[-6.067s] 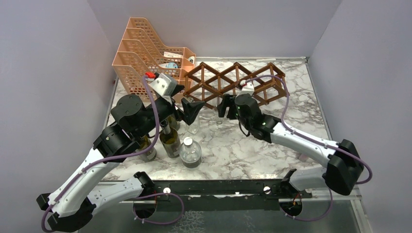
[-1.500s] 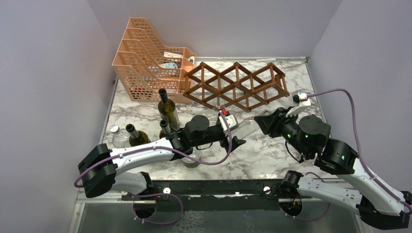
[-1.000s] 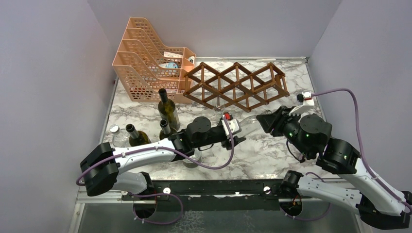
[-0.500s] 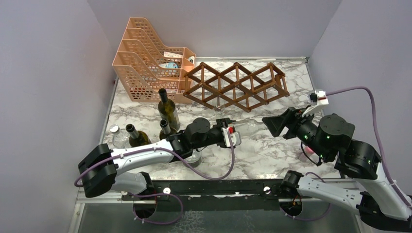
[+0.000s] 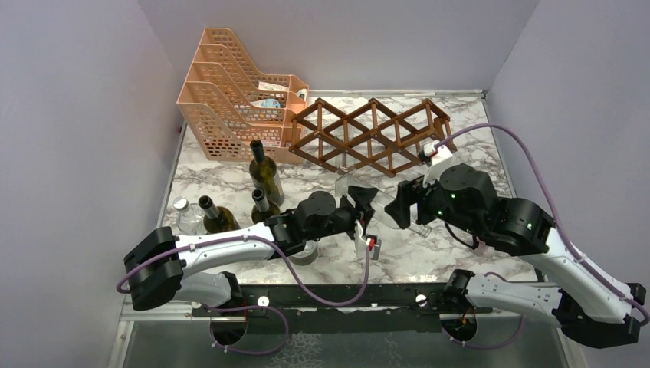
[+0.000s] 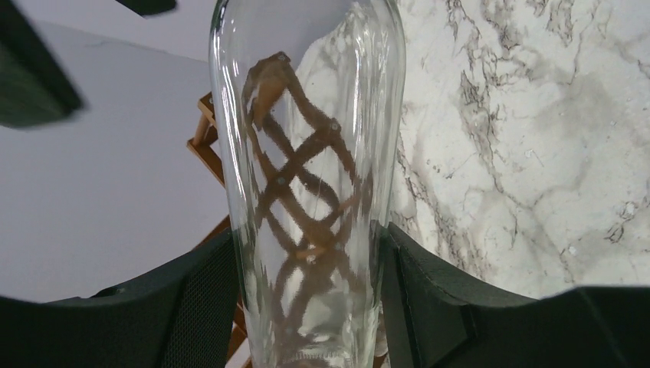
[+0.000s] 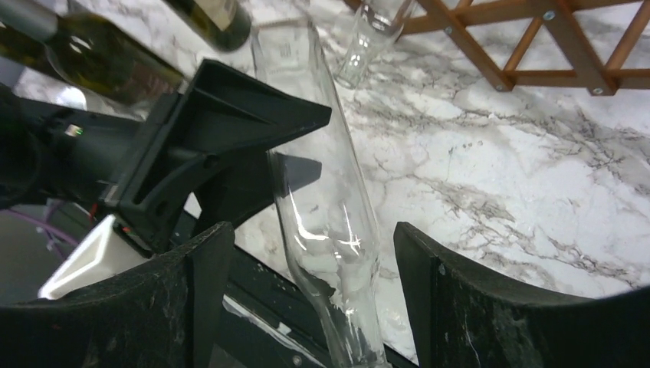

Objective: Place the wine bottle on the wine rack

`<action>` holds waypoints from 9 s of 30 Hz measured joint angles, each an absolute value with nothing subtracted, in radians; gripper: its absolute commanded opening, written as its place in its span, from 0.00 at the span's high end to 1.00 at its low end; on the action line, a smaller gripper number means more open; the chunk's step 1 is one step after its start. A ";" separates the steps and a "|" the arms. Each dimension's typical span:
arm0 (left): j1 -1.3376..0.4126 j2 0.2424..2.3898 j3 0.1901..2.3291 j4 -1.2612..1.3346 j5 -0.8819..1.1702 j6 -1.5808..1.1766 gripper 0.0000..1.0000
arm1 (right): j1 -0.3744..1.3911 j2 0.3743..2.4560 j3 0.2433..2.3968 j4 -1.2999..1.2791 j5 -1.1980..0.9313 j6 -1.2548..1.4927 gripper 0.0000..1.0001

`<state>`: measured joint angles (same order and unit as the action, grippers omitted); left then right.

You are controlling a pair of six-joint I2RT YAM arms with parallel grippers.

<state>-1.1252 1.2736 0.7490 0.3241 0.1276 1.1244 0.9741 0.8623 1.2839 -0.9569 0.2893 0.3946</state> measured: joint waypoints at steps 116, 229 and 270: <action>-1.172 1.047 1.169 -0.245 -0.165 -0.124 0.01 | 0.605 1.031 0.598 -0.330 0.381 0.673 0.99; -1.172 1.085 1.223 -0.303 -0.150 -0.145 0.01 | 0.312 1.562 0.830 0.020 0.030 0.260 0.62; -1.172 0.947 1.290 -0.336 -0.419 0.008 0.01 | 0.550 1.148 0.971 -0.341 -0.255 0.269 0.32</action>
<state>-1.1717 0.9474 1.2903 -0.3359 -0.4187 0.0078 0.5499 1.1484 0.9714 -0.3408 -0.2554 0.2687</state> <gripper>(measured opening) 0.987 0.672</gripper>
